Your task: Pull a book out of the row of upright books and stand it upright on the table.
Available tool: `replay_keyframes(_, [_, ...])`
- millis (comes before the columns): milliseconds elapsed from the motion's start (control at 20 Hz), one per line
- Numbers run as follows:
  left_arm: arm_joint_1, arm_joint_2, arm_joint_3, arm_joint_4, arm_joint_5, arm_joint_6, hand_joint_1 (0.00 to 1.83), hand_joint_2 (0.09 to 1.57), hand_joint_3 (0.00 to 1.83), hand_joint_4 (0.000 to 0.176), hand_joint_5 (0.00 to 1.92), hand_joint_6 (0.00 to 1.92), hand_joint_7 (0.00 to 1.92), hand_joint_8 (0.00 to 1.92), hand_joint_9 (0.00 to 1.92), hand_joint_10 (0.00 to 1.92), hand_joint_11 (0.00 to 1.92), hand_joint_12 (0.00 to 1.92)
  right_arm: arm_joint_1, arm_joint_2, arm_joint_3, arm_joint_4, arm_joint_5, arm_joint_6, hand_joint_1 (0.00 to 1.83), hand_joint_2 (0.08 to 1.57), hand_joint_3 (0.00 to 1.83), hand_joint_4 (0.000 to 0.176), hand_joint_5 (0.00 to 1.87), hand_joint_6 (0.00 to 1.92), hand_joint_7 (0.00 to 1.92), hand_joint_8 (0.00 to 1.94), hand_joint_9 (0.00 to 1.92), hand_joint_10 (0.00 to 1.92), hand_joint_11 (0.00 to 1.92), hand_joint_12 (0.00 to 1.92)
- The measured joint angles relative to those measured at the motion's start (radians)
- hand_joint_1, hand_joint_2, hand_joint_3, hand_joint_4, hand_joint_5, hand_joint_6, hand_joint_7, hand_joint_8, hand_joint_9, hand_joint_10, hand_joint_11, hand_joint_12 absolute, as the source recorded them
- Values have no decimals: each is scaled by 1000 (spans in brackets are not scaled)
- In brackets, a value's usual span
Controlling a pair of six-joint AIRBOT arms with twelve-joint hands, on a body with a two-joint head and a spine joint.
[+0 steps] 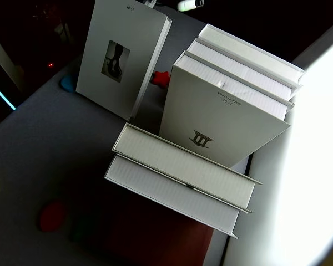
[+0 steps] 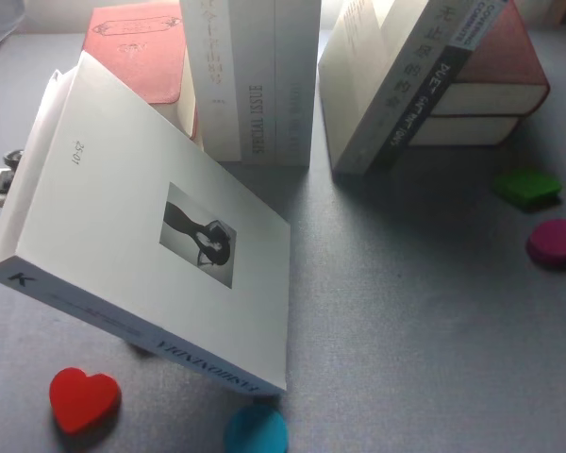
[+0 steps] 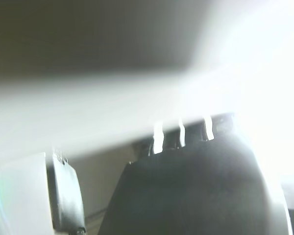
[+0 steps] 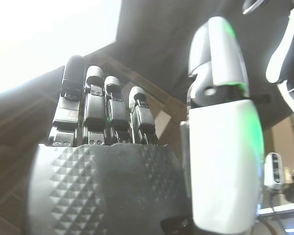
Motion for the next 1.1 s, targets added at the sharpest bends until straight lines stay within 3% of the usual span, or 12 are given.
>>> replay_keyframes(100, [7, 14, -12, -8, -22, 0, 759, 1120, 0, 118, 223, 877, 250, 7, 185, 12, 54, 72, -28, -4, -2, 30, 52, 2, 721, 1064, 10, 89, 605, 147, 542, 38, 564, 103, 122, 1393])
replay_keyframes(150, [14, 23, -19, -20, -39, 0, 787, 1131, 0, 75, 190, 969, 250, 1, 127, 2, 10, 28, -74, 18, -27, 76, 86, -35, 806, 1233, 12, 159, 650, 1192, 755, 95, 698, 196, 149, 1599])
replay_keyframes(200, [27, 38, -32, -47, -51, 0, 851, 1115, 0, 63, 276, 1075, 406, 7, 222, 6, 1, 319, -114, 34, -48, 114, 124, -93, 770, 1321, 0, 173, 597, 1522, 918, 438, 810, 371, 300, 1565])
replay_keyframes(250, [43, 54, -39, -74, -68, 0, 769, 1152, 8, 49, 345, 1070, 491, 17, 332, 30, 0, 591, -154, 37, -66, 162, 188, -158, 449, 1351, 1, 31, 664, 1238, 943, 484, 821, 405, 343, 1493])
replay_keyframes(300, [44, 66, -47, -90, -70, 1, 649, 1190, 12, 53, 432, 1000, 622, 52, 493, 99, 0, 965, -188, 37, -74, 186, 235, -175, 1020, 1272, 0, 0, 721, 1468, 810, 1022, 844, 396, 378, 1440])
replay_keyframes(350, [39, 79, -60, -92, -70, 0, 782, 1276, 13, 151, 589, 1423, 739, 218, 557, 398, 0, 1230, -206, 40, -79, 188, 262, -175, 1264, 1237, 0, 0, 719, 1537, 807, 1201, 716, 1135, 430, 1514])
replay_keyframes(400, [38, 94, -73, -80, -76, 0, 773, 1327, 19, 171, 572, 1615, 748, 547, 517, 768, 0, 1431, -221, 43, -90, 185, 292, -179, 1320, 1228, 0, 0, 720, 1615, 815, 1259, 703, 1240, 493, 1645])
replay_keyframes(450, [38, 110, -86, -59, -92, -1, 1047, 1329, 1, 0, 642, 1733, 626, 1207, 486, 1010, 39, 1396, -232, 44, -92, 177, 320, -173, 1317, 1243, 6, 0, 643, 1600, 783, 1343, 693, 1392, 522, 1789])
replay_keyframes(750, [24, 129, -113, -35, -92, -1, 1126, 1322, 2, 0, 665, 1691, 593, 1382, 607, 718, 187, 1247, -256, 79, -116, 191, 341, -166, 1324, 1226, 0, 0, 715, 1417, 801, 1268, 690, 1477, 387, 1854])
replay_keyframes(850, [24, 132, -116, -31, -89, 0, 1252, 1316, 12, 0, 657, 1763, 603, 1459, 528, 1370, 345, 1427, -256, 74, -116, 193, 341, -166, 1341, 1194, 0, 0, 745, 1412, 910, 1168, 765, 1319, 536, 1703])
replay_keyframes(950, [-1, 113, -99, -38, -96, 0, 1103, 1359, 6, 0, 583, 1843, 588, 1454, 599, 1225, 412, 1463, -256, 63, -108, 191, 341, -157, 1192, 1162, 0, 0, 795, 1730, 896, 1935, 842, 1919, 760, 1921])
replay_keyframes(1100, [-2, 101, -99, -28, -92, 0, 1092, 1335, 0, 0, 575, 1750, 664, 1398, 632, 1067, 427, 1387, -256, 58, -107, 187, 340, -142, 1252, 1121, 0, 0, 650, 1916, 848, 1941, 838, 1921, 823, 1921])
